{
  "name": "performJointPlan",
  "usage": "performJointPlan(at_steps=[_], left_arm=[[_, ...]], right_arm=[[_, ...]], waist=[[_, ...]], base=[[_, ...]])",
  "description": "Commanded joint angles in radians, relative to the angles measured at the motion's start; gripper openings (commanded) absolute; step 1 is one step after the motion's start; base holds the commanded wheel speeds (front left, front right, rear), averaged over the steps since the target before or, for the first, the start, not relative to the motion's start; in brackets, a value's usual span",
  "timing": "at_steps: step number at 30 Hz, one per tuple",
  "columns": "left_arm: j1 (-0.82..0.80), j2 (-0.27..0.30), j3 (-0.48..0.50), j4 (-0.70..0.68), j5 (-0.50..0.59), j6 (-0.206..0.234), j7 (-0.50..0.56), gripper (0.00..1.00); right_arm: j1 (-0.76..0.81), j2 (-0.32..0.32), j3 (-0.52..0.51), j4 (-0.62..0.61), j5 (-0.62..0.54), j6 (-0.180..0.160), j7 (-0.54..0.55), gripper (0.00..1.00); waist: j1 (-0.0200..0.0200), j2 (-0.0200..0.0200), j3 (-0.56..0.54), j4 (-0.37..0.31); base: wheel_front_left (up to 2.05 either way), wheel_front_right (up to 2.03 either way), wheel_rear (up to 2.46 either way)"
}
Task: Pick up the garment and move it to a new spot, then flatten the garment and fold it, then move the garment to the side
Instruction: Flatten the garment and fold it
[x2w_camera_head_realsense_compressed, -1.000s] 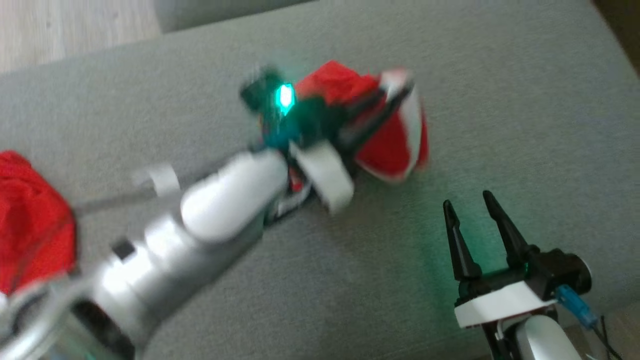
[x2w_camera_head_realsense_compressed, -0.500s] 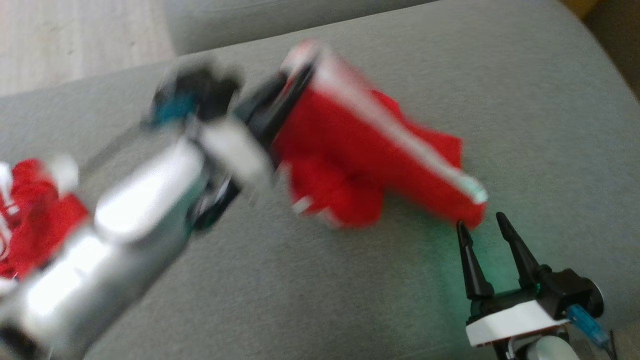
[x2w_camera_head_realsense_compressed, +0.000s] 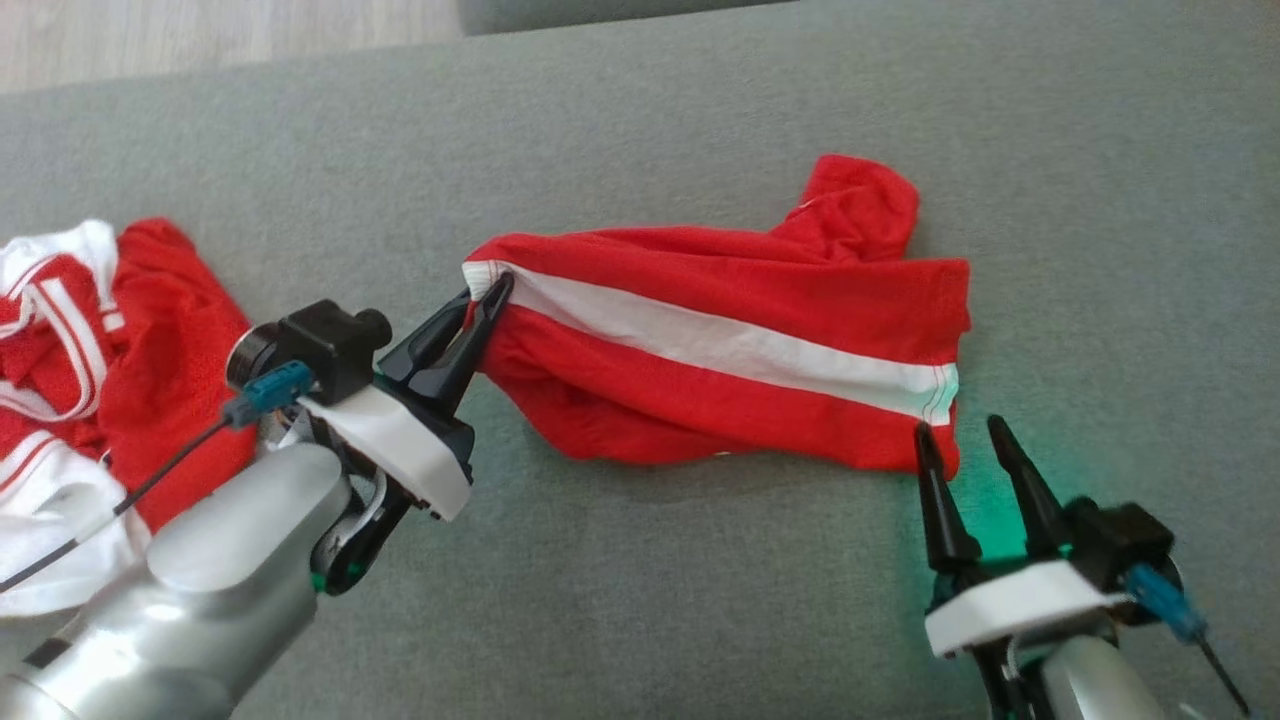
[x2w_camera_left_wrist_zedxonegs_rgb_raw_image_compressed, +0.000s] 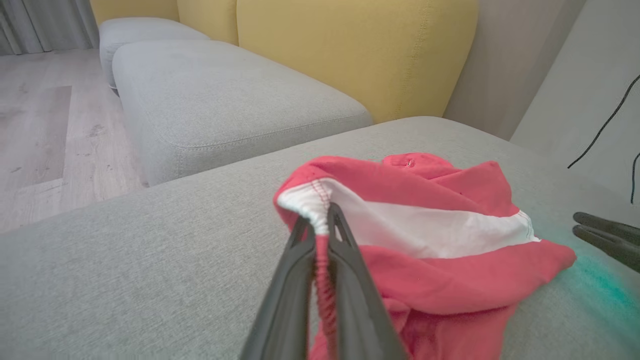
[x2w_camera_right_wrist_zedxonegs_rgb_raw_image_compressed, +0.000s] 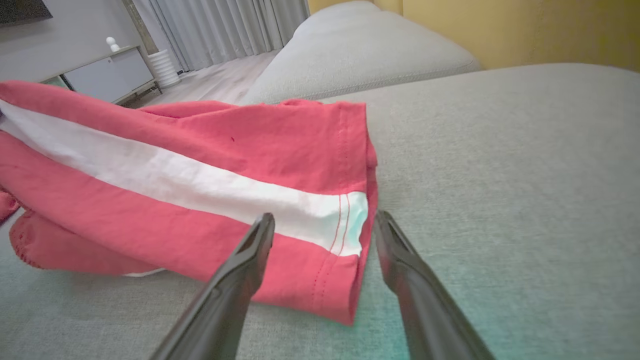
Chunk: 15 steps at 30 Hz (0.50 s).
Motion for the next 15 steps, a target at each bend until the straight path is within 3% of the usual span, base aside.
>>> performJointPlan(at_steps=[1,14,15], left_arm=[[-0.051,0.026,0.049,-0.011,0.007,0.003,-0.017,0.0],[-0.082,-0.007,0.048,0.014,0.029,-0.012,-0.027,0.0],[-0.083,-0.01,0.047,0.017,0.03,-0.014,-0.027,0.0]], right_arm=[[-0.049,-0.009,0.028,-0.002,0.011,-0.001,-0.004,1.0],[-0.213,-0.018,0.014,0.21,0.031,-0.001,-0.004,1.0],[-0.218,-0.018,0.021,0.216,0.034,-0.001,-0.004,0.85]], waist=[[0.0,0.0,0.014,0.013],[0.0,0.0,0.056,0.048],[0.0,0.0,0.057,0.05]], base=[[0.0,0.0,0.0],[0.0,0.0,0.0],[0.0,0.0,0.0]])
